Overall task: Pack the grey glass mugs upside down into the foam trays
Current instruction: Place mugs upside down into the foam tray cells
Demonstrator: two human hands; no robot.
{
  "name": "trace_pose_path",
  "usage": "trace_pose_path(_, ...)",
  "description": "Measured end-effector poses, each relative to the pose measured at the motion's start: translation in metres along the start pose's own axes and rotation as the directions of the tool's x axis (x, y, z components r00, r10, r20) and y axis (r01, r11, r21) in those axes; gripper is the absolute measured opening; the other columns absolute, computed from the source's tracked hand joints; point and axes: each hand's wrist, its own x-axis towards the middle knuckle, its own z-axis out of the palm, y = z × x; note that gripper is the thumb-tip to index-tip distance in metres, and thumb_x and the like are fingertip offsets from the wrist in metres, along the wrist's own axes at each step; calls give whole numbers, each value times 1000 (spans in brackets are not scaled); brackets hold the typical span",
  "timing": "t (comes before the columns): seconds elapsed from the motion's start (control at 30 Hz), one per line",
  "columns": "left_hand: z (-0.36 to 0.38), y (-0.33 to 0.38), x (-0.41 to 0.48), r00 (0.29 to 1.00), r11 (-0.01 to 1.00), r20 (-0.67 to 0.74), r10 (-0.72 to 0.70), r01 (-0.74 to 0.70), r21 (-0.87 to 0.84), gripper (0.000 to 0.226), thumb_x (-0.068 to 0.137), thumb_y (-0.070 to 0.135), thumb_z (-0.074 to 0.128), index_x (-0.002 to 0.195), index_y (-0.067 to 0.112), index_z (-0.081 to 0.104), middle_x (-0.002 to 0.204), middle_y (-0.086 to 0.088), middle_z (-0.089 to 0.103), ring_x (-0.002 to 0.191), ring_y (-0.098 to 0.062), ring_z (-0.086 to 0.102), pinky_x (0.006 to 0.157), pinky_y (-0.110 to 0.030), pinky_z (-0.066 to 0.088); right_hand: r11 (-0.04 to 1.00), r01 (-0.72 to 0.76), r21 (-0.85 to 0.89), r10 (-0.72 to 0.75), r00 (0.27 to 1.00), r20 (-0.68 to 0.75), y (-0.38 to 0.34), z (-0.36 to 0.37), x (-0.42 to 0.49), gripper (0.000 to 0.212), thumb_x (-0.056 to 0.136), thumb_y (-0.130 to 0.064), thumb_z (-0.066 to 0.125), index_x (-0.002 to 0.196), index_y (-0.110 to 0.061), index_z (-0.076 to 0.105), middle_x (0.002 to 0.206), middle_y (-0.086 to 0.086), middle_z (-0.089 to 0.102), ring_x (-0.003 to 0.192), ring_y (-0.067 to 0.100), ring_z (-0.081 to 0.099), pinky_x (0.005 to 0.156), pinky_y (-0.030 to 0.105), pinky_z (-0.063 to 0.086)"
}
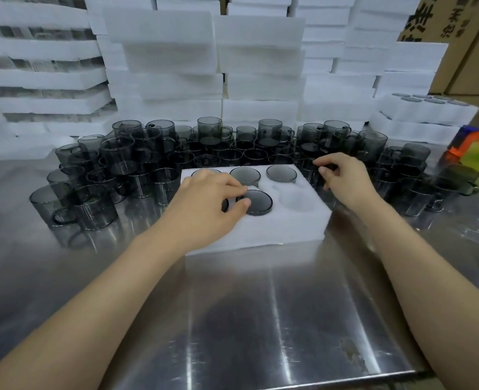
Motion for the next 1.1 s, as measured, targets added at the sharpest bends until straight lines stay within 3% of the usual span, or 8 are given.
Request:
trace_pose_path(0.07, 1, 2, -2, 1000, 999, -14, 25, -25, 32, 38, 94, 44, 49, 123, 26, 65, 122, 17, 59, 121, -16, 41, 109, -33, 23, 998, 56, -21, -55, 998, 22, 1, 6, 2, 20, 96, -19, 54, 111, -25, 67, 101, -7, 64, 72, 12, 60, 77, 35, 51)
trace_pose_path(0.2, 4, 6, -5, 997, 991, -41, 67, -62, 115, 55, 91, 56, 40, 130, 23, 61, 124, 14, 57, 120, -13, 42, 109, -26, 18, 986, 152, -73, -144, 984, 104, -1, 16, 2, 16, 89, -22, 65, 102, -17, 70, 100, 0, 67, 76, 16, 57, 77, 35, 50)
trace_pose_path(0.4, 4, 7, -5, 995, 988, -56, 79, -71, 136, 63, 84, 56, 34, 129, 20, 62, 122, 13, 58, 119, -12, 43, 107, -22, 15, 987, 156, 44, -151, 983, -109, -18, -4, 1, 11, 84, -21, 71, 93, -26, 67, 91, -12, 64, 69, 8, 53, 74, 31, 50)
trace_pose_path(0.53, 5, 6, -5, 996, 988, -43, 80, -74, 136, 61, 87, 56, 36, 130, 21, 60, 123, 13, 57, 120, -12, 42, 107, -23, 16, 936, 314, 161, -281, 939, -200, -39, -19, -8, 7, 85, -11, 70, 89, -13, 65, 122, -8, 47, 68, -1, 52, 73, 11, 43)
trace_pose_path(0.67, 5, 4, -4, 998, 995, -41, 50, -46, 94, 50, 93, 49, 48, 133, 20, 58, 123, 12, 58, 122, -12, 41, 108, -26, 21, 859, 378, 346, -354, 926, -134, -61, -20, -16, 19, 90, -3, 62, 88, -20, 56, 147, -8, 25, 110, -11, 54, 89, 14, 45)
trace_pose_path(0.83, 3, 3, -2, 993, 955, -65, -100, 78, -286, 82, 88, 51, 49, 153, 36, 0, 129, 19, 52, 112, -1, 50, 88, -24, 44, 670, 415, 615, -507, 862, -29, -84, -14, -29, 22, 84, 2, 67, 85, -19, 61, 122, 4, 58, 121, 10, 55, 93, 24, 49)
trace_pose_path(1.0, 2, 4, -3, 989, 927, -101, -107, 63, -370, 89, 87, 46, 56, 148, 48, -9, 128, 25, 49, 105, 5, 53, 83, -20, 46, 709, 470, 526, -548, 836, -7, -96, -3, -44, 53, 73, -22, 81, 112, -38, 49, 115, -10, 57, 114, 12, 58, 89, 32, 53)
trace_pose_path(1.1, 5, 3, -3, 993, 951, -88, -83, 52, -306, 88, 87, 42, 57, 151, 41, -3, 118, 31, 50, 102, 12, 49, 75, -12, 39, 692, 641, 332, -665, 745, -52, -98, -1, -45, 75, 71, -11, 82, 135, -26, 44, 115, 0, 48, 112, 7, 50, 91, 25, 50)
